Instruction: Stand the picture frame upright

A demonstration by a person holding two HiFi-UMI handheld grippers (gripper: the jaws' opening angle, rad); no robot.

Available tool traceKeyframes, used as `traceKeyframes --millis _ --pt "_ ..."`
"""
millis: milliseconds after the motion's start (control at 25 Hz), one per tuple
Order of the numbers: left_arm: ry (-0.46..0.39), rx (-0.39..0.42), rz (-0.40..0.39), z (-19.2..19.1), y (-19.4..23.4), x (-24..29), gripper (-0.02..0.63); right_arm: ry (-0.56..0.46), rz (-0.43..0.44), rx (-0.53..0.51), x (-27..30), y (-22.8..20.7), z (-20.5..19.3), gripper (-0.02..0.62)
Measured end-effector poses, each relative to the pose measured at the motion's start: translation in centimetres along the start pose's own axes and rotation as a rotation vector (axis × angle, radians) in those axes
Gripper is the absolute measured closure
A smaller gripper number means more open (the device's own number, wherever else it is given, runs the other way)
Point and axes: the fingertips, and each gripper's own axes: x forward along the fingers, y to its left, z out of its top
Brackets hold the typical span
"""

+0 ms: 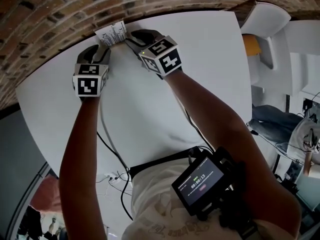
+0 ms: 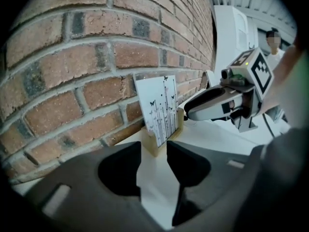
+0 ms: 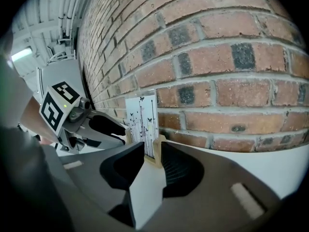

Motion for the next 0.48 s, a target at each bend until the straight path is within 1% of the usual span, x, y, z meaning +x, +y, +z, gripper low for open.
traceKeyframes --millis 200,400,480 --pt "-0.026 -0.062 -0.002 -0.9 -1.8 -2.4 0.434 -0.018 -0.008 0.004 -2.1 0.7 -0.2 0.489" --pt "-0.066 -0.146 -0.023 -1.6 -4.5 -5.5 0.436 -0.079 -0.003 0.038 -5.5 1.9 0.2 0.558" --pt "-0.09 -0.176 -0.028 -1.6 -5.7 -7.0 0.459 -0.099 0.007 0.041 -6.9 2.7 0.3 0.581"
